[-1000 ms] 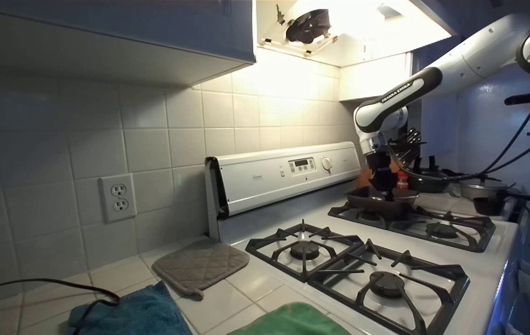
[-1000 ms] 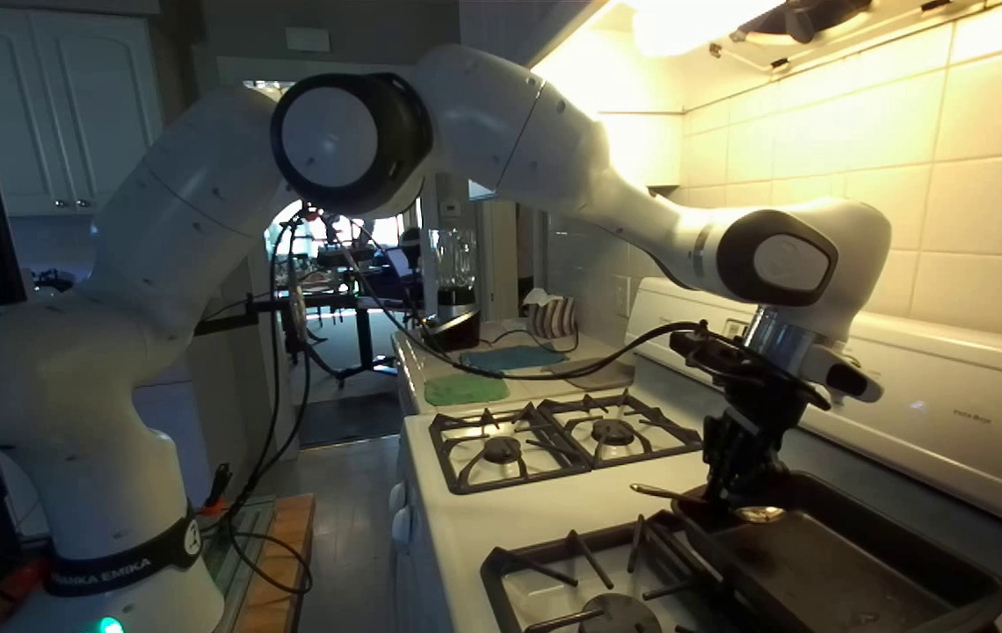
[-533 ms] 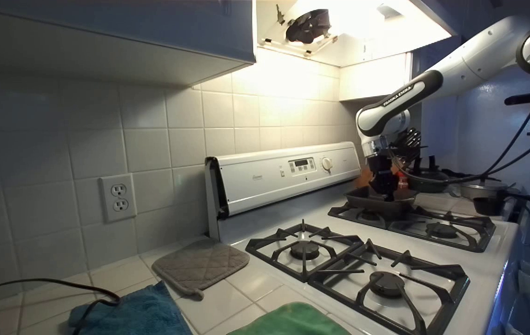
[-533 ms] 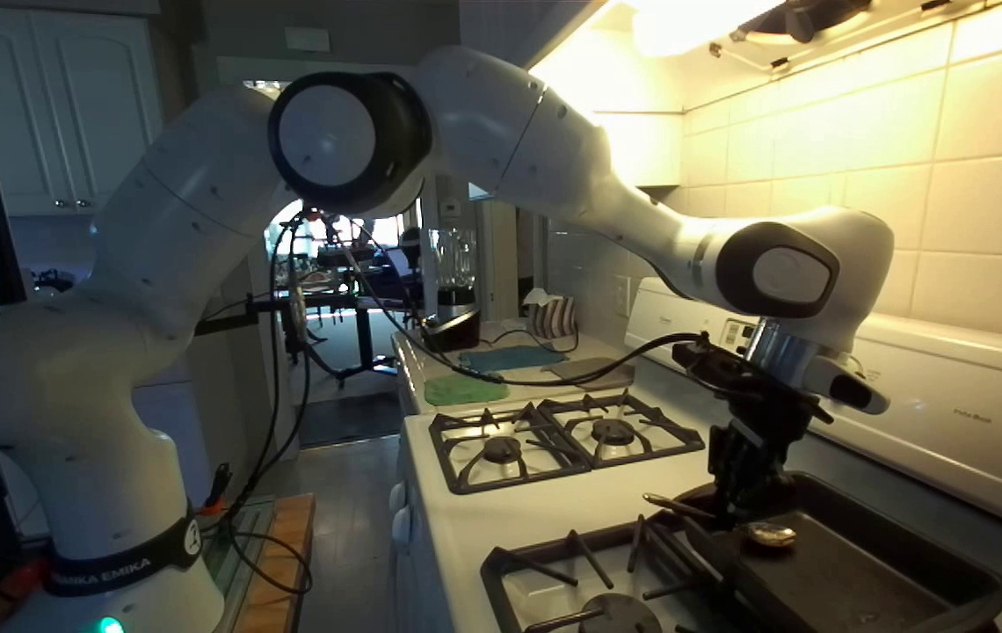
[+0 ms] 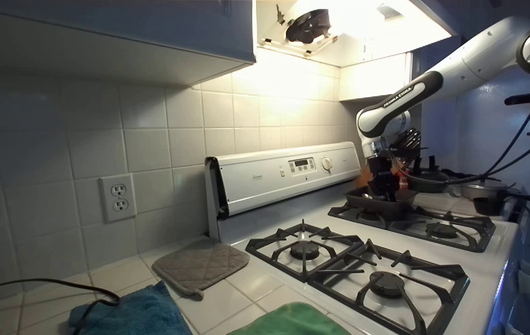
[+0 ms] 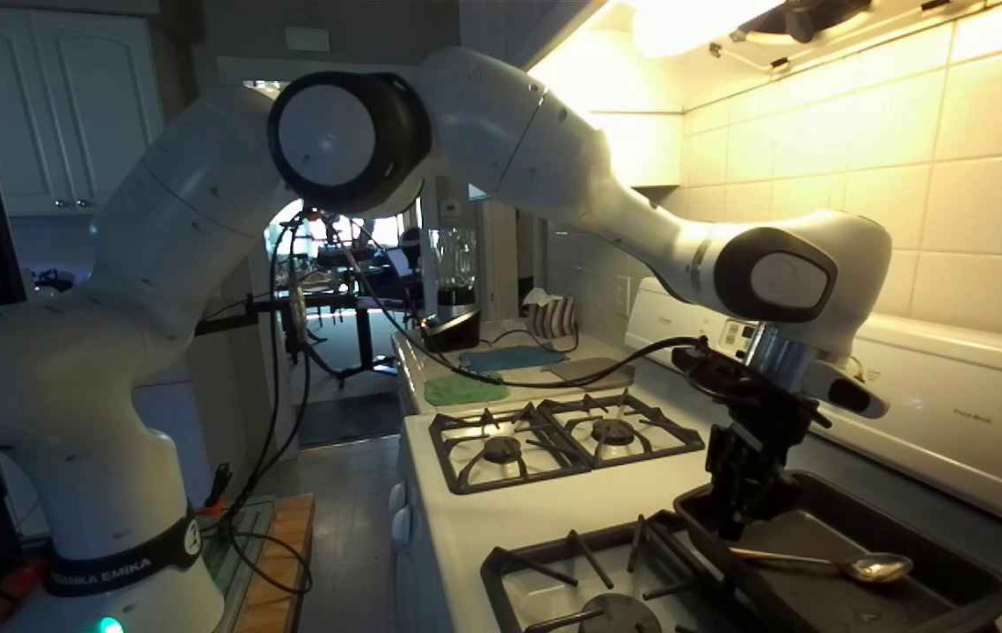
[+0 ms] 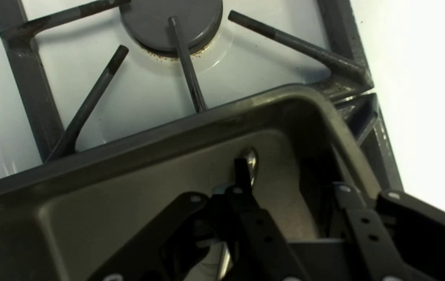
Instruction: Put the baking tray on the stove, then place the spoon in it
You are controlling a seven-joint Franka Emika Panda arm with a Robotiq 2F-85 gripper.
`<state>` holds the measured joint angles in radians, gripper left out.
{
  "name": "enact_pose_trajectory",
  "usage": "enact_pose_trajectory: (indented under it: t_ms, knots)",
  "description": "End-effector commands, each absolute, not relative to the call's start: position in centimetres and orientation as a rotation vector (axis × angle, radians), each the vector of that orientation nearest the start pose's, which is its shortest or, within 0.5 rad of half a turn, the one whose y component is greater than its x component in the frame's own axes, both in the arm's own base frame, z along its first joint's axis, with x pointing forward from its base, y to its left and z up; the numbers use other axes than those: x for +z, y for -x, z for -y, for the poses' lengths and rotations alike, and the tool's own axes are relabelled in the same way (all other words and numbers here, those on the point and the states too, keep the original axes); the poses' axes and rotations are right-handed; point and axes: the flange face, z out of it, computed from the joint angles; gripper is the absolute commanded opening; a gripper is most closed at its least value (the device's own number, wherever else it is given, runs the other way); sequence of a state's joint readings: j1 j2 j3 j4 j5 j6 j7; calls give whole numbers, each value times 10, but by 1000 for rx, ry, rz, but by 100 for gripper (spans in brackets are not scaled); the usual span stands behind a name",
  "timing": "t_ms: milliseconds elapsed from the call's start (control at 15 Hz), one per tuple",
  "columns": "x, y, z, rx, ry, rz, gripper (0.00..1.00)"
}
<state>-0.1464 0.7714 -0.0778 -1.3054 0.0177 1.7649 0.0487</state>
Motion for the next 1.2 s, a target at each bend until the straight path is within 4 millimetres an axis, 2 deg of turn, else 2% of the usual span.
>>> enact_pose_trajectory:
  t_ms: [0, 67, 133, 533, 800, 1133]
  knots:
    - [267, -687, 144, 453, 3067, -451, 46]
    - [268, -687, 144, 446, 3068, -453, 48]
    - [270, -687, 145, 427, 3069, -454, 61]
    - [294, -688, 152, 204, 3097, -462, 98]
    - [311, -675, 157, 73, 3099, -439, 100]
    - [335, -636, 158, -29, 3093, -359, 100]
